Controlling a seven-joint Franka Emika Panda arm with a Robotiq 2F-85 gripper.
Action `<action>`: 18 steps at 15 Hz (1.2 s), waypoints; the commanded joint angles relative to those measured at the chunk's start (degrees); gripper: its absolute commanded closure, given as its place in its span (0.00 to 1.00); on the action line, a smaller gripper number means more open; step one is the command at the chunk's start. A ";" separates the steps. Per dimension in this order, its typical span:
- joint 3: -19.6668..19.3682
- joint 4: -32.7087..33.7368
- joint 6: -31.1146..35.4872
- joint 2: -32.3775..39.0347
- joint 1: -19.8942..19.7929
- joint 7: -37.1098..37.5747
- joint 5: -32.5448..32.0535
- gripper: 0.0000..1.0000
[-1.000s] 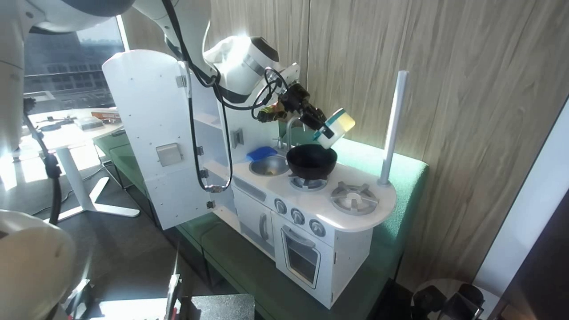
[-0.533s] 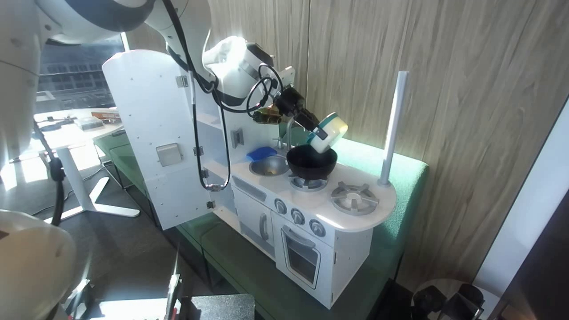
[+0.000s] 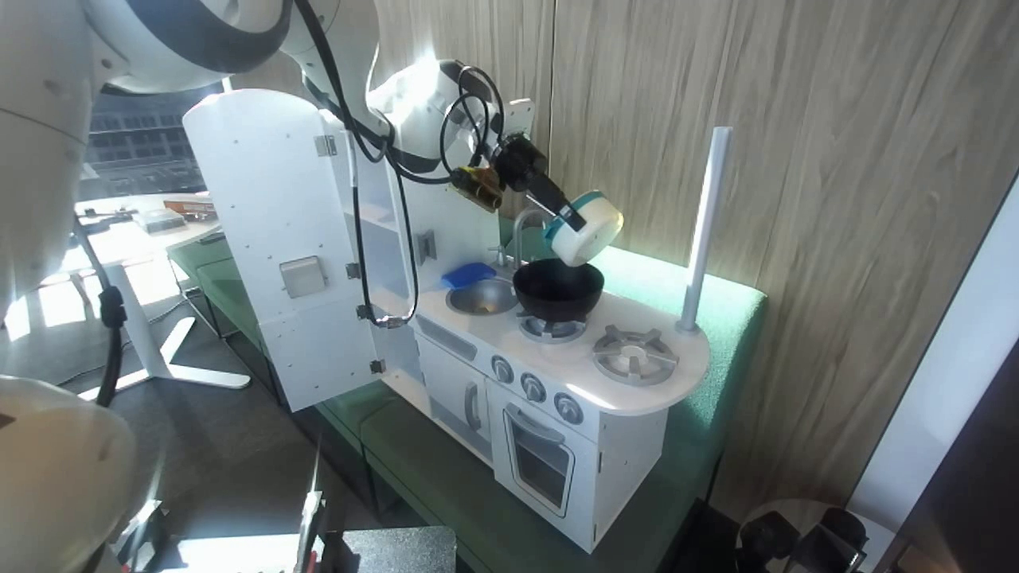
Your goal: Pour out the contents of the bowl into the pot
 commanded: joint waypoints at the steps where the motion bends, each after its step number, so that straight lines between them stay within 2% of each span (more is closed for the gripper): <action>1: 0.71 8.21 -7.13 4.19 -0.36 -6.54 0.60 0.98; 8: 0.78 19.71 -19.04 12.00 -1.02 -16.66 2.43 0.99; 18: -0.31 34.72 -29.75 21.21 -3.92 -28.73 5.42 0.99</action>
